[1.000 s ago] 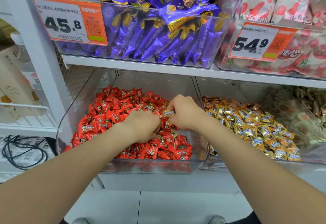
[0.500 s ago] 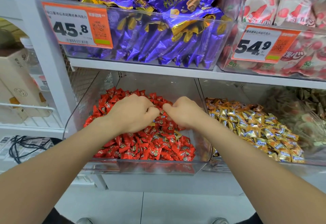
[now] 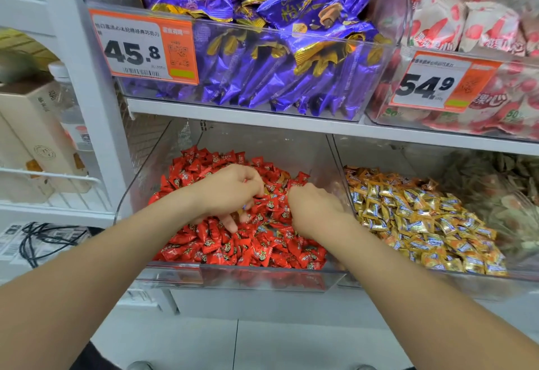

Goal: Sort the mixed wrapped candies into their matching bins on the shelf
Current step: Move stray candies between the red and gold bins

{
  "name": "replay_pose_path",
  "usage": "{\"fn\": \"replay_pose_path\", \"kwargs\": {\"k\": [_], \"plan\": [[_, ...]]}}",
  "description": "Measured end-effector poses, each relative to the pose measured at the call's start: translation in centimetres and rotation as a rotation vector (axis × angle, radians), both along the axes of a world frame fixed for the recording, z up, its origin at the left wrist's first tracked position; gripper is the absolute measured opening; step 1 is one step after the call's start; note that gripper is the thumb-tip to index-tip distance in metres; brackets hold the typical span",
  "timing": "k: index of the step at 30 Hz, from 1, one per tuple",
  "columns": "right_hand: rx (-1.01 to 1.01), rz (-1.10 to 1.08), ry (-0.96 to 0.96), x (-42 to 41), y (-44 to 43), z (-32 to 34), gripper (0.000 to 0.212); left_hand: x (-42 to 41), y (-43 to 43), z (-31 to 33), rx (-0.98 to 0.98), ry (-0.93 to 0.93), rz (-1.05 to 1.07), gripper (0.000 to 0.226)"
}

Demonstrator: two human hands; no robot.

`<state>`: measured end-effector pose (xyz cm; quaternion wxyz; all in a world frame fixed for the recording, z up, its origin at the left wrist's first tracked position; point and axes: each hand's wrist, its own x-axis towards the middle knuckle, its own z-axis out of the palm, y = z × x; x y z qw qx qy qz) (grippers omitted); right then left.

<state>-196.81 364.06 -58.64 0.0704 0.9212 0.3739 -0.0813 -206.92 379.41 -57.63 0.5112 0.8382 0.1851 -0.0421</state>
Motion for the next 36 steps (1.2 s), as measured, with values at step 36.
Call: {"fn": "replay_pose_path", "kwargs": {"k": [36], "plan": [[-0.114, 0.153, 0.282, 0.8, 0.6, -2.6, 0.022, 2.7, -0.5, -3.9, 1.203, -0.060, -0.409, 0.035]]}}
